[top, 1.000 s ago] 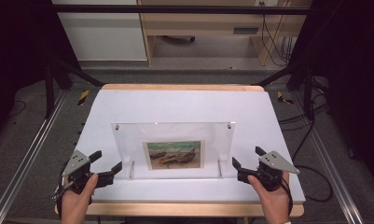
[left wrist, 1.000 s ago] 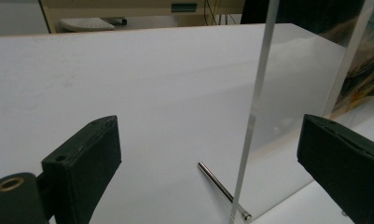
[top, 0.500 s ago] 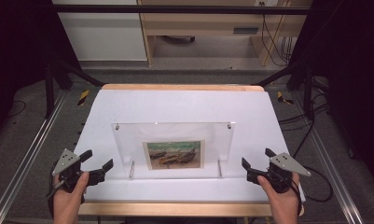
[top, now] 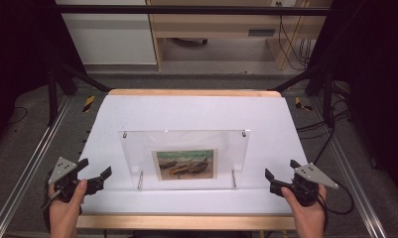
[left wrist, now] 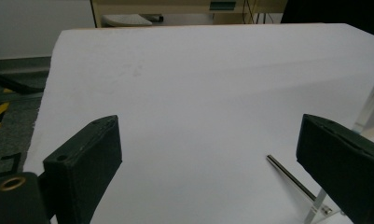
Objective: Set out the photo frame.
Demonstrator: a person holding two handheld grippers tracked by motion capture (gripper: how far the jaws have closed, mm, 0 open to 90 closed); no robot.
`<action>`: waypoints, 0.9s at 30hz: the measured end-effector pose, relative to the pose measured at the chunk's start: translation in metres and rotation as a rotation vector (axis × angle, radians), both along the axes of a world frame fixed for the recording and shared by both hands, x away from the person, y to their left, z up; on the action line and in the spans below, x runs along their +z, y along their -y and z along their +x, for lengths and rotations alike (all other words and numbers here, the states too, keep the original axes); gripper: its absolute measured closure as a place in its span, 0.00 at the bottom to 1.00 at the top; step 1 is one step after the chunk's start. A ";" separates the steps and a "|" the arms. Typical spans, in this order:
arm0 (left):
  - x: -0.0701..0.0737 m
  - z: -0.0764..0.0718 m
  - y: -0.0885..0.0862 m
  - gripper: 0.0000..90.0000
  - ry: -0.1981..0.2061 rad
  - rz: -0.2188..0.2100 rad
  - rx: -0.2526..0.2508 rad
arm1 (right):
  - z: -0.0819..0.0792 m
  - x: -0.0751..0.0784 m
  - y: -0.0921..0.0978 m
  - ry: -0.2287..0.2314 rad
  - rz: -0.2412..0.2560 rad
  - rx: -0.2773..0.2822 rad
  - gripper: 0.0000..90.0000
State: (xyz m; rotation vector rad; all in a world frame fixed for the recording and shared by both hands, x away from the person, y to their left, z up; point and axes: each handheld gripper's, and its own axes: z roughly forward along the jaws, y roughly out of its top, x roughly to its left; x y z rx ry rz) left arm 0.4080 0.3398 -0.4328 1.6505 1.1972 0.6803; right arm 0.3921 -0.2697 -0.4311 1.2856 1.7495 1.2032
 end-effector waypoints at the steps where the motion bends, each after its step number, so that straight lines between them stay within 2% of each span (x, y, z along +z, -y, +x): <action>1: 0.000 0.001 -0.001 0.07 -0.001 0.001 0.006 | 0.000 -0.001 0.001 -0.006 -0.003 -0.007 0.10; 6: -0.003 0.007 -0.009 0.07 -0.009 0.040 0.036 | 0.003 -0.004 0.004 -0.026 -0.004 -0.028 0.10; 7: -0.004 0.011 -0.012 0.07 -0.023 0.057 0.044 | 0.005 -0.005 0.004 -0.036 -0.007 -0.033 0.10; 8: -0.004 0.011 -0.012 0.07 -0.023 0.057 0.044 | 0.005 -0.005 0.004 -0.036 -0.007 -0.033 0.10; 10: -0.007 0.017 -0.011 0.07 -0.045 0.098 0.040 | 0.009 -0.008 0.003 -0.055 -0.009 -0.036 0.11; 12: -0.007 0.020 -0.010 0.07 -0.052 0.110 0.037 | 0.011 -0.008 0.002 -0.063 -0.011 -0.036 0.11; 16: -0.012 0.033 0.000 0.07 -0.100 0.140 0.003 | 0.022 -0.012 0.000 -0.114 0.007 -0.034 0.11; 18: -0.013 0.036 0.002 0.07 -0.113 0.147 -0.007 | 0.025 -0.012 0.000 -0.121 0.016 -0.031 0.11; 19: -0.015 0.044 0.007 0.07 -0.133 0.167 -0.025 | 0.031 -0.014 -0.001 -0.142 0.016 -0.032 0.11; 22: -0.018 0.052 0.011 0.08 -0.155 0.180 -0.042 | 0.043 -0.019 -0.004 -0.185 -0.004 -0.021 0.11; 23: -0.022 0.061 0.014 0.09 -0.184 0.184 -0.052 | 0.046 -0.021 -0.005 -0.193 -0.015 -0.020 0.12; 24: -0.022 0.061 0.014 0.09 -0.184 0.184 -0.052 | 0.046 -0.021 -0.005 -0.193 -0.015 -0.020 0.12; 25: -0.026 0.068 0.016 0.09 -0.209 0.193 -0.054 | 0.054 -0.024 -0.007 -0.221 -0.025 -0.012 0.13; 27: -0.028 0.071 0.016 0.09 -0.218 0.201 -0.054 | 0.060 -0.027 -0.009 -0.254 -0.055 -0.014 0.13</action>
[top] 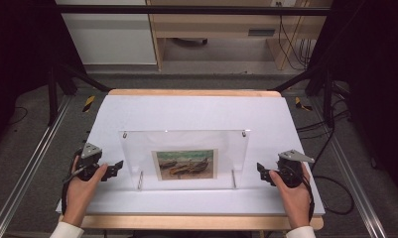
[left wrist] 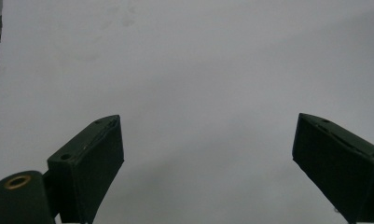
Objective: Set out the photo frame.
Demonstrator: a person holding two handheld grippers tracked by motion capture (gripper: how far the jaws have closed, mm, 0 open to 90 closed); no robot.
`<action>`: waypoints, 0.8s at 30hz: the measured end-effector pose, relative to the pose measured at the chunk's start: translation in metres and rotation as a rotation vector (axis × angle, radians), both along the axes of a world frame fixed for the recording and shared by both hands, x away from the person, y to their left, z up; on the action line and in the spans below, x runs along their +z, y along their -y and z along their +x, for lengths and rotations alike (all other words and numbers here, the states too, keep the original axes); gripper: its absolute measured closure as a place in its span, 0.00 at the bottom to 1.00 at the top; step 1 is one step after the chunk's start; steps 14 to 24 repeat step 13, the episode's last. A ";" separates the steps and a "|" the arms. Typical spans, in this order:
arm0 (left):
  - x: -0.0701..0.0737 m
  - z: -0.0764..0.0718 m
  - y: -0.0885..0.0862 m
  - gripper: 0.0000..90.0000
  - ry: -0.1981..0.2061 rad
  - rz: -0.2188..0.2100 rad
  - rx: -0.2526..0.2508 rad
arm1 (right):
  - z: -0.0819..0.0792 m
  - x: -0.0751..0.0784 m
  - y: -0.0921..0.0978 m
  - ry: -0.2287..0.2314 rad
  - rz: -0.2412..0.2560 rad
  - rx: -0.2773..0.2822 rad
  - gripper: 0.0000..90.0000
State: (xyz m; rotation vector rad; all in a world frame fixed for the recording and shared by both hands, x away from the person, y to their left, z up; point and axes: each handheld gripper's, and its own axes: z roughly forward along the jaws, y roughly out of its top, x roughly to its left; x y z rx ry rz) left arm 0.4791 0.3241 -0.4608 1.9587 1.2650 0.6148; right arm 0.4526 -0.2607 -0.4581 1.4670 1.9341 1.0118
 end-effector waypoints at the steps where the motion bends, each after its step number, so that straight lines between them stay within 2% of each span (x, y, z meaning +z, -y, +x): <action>1: -0.002 0.002 -0.001 0.09 -0.009 0.022 0.003 | 0.003 -0.002 0.000 -0.011 -0.026 -0.006 0.13; 2: -0.002 0.002 -0.001 0.09 -0.009 0.022 0.003 | 0.005 -0.003 -0.001 -0.029 -0.042 -0.008 0.13; 3: -0.003 0.001 -0.001 0.09 -0.006 0.040 0.009 | 0.005 -0.003 -0.001 -0.029 -0.042 -0.008 0.13; 4: -0.003 0.000 -0.002 0.09 -0.001 0.052 0.017 | 0.008 -0.006 -0.001 -0.044 -0.075 -0.014 0.14; 5: -0.003 -0.002 -0.003 0.09 0.009 0.060 0.026 | 0.008 -0.006 -0.001 -0.044 -0.075 -0.014 0.14; 6: -0.005 -0.006 -0.005 0.08 0.019 0.086 0.038 | 0.007 -0.009 0.000 -0.067 -0.106 -0.032 0.14; 8: -0.007 -0.008 -0.007 0.08 0.016 0.116 0.041 | 0.005 -0.009 0.002 -0.066 -0.120 -0.039 0.14; 12: -0.008 -0.010 -0.013 0.08 0.012 0.106 0.053 | 0.001 -0.011 0.002 -0.074 -0.103 -0.039 0.14; 24: -0.008 -0.010 -0.013 0.08 0.012 0.106 0.053 | 0.001 -0.011 0.002 -0.074 -0.103 -0.039 0.14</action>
